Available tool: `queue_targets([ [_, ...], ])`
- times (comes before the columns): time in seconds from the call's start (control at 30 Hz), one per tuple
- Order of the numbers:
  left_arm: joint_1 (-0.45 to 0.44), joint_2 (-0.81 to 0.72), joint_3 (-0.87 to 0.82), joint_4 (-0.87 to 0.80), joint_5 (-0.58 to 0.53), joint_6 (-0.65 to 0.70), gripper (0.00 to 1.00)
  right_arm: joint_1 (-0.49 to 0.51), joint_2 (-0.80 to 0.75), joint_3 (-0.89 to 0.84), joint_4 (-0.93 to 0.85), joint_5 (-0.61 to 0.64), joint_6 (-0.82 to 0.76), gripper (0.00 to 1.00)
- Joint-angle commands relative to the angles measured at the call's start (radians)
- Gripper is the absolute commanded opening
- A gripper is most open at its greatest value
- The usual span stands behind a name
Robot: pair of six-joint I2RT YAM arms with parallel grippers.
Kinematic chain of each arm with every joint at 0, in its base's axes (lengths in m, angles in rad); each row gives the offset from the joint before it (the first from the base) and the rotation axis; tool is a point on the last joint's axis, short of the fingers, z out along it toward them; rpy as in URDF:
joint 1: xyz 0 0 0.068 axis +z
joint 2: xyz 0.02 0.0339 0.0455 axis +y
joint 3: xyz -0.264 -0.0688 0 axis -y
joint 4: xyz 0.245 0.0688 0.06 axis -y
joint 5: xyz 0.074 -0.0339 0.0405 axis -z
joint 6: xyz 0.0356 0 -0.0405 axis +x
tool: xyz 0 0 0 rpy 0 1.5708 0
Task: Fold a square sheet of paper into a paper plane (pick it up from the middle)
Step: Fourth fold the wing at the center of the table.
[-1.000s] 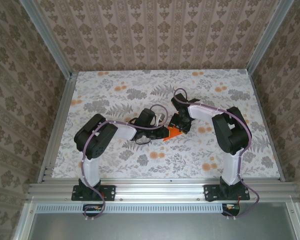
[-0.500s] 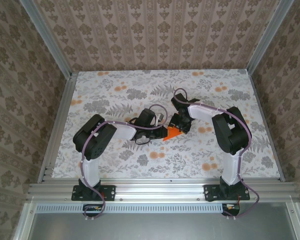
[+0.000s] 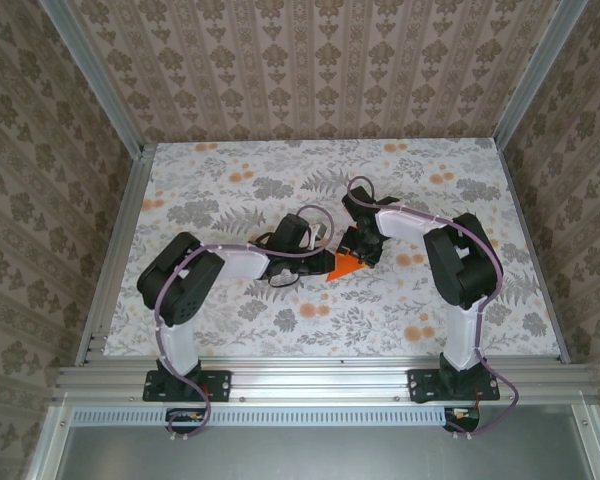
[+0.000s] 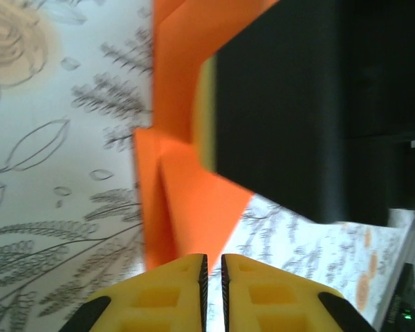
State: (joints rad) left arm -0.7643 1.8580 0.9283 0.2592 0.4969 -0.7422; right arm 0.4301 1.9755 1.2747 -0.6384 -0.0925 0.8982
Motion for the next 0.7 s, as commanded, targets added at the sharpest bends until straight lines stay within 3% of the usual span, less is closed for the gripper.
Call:
queue_targets([
  [0.0,0.003,-0.053,-0.021,0.091,0.055,-0.046,0.17,-0.030,0.194,-0.107,-0.135,0.204,0.012,0.58],
  [0.67,-0.025,0.047,0.005,-0.011,0.071,-0.019,0.14,-0.031,0.201,-0.104,-0.136,0.204,0.012,0.57],
])
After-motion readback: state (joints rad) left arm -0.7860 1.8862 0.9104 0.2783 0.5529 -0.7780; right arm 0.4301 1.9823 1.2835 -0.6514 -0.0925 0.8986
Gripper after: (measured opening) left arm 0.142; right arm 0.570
